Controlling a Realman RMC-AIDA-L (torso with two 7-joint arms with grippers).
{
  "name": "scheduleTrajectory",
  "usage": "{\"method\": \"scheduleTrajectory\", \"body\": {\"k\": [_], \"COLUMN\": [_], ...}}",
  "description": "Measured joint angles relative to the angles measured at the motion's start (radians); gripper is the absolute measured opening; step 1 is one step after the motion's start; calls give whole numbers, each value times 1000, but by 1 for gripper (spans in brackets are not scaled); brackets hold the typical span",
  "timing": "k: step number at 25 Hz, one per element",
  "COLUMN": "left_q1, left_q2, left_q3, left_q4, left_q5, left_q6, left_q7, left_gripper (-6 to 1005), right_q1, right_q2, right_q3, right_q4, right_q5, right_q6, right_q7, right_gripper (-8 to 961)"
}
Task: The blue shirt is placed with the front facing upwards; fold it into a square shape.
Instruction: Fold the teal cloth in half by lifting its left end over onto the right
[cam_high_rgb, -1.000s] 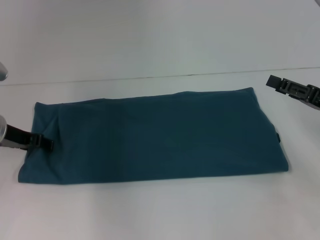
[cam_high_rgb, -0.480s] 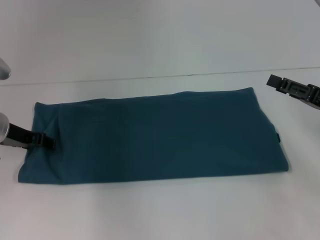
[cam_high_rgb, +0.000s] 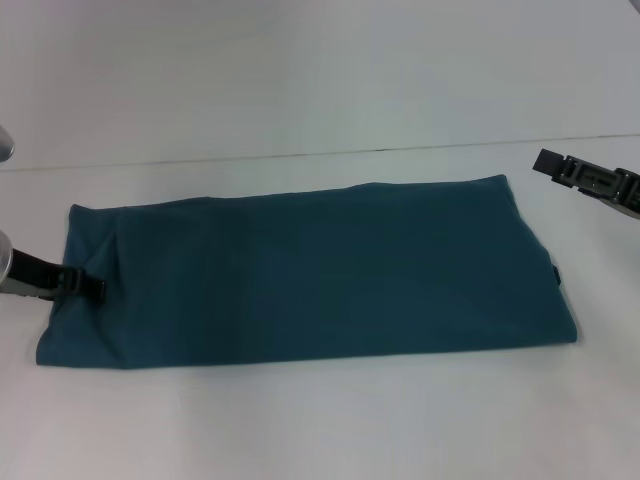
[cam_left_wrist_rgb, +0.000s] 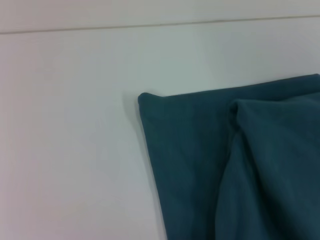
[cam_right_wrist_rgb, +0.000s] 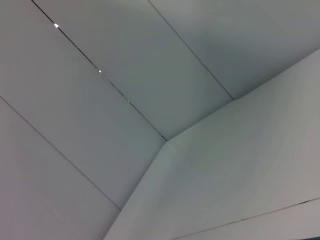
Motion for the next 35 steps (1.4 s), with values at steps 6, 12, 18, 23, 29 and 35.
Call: {"method": "scheduleTrajectory", "body": {"k": [6,12,18,23,29,35], "left_q1": [0,-4,-12,-19,-22,-28], "left_q2": [0,-1,-2,-3,-7,-10], "left_q3": [7,24,38,42,61,63], "left_q4": [-1,-5,-13,-14,-15,-15], "left_q5": [0,0,0,0,0,-1], "left_q6": [6,9,13,14,16,16], "left_q7": [3,8,8,9,7,8], "left_gripper": [689,689,688,688,689,689], "right_q1": [0,0,0,0,0,0], "right_q2": [0,2,2,2,1,1], "right_q3": [1,2,2,2,2,2], "right_q4": [0,0,0,0,0,0], "right_q5": [0,0,0,0,0,0], "right_q6": [0,0,2,3,3,3], "right_q7": [0,0,0,0,0,0], "right_gripper": [745,745,745,745,745,745]}}
